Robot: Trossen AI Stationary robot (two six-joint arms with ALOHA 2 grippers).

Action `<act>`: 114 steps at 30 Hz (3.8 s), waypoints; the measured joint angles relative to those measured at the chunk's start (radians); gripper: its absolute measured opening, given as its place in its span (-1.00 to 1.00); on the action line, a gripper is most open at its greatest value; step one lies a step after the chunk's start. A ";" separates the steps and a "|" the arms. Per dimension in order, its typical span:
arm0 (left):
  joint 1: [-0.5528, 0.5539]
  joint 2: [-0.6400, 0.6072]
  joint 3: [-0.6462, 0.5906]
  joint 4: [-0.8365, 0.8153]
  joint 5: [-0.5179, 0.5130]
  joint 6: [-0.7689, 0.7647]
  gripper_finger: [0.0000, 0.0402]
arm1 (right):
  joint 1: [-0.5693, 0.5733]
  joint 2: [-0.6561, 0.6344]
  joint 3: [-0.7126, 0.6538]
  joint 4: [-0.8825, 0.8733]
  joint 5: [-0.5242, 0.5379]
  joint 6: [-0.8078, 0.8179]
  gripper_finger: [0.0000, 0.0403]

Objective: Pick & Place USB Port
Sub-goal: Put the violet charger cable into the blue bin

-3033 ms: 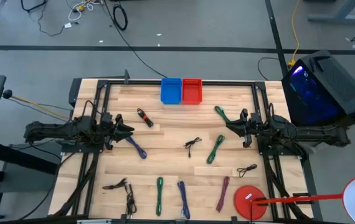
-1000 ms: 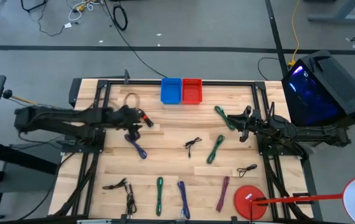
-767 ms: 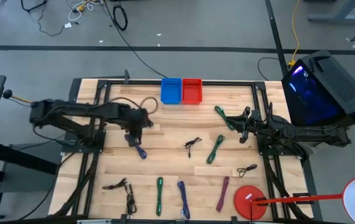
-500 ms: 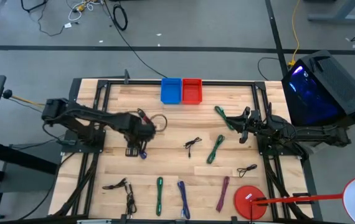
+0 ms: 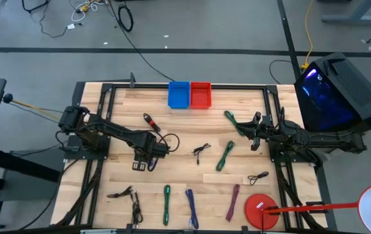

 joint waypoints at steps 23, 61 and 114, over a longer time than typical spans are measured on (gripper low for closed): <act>0.001 0.000 0.000 0.029 -0.014 -0.019 0.05 | 0.000 0.000 0.000 0.007 -0.005 -0.001 -0.69; -0.003 0.114 0.292 -0.022 -0.097 -0.102 -0.87 | 0.000 0.000 0.000 0.006 -0.002 -0.008 -0.69; 0.751 0.013 -0.037 1.439 -0.079 -0.263 -0.88 | 0.000 0.000 0.000 0.036 -0.006 -0.026 -0.69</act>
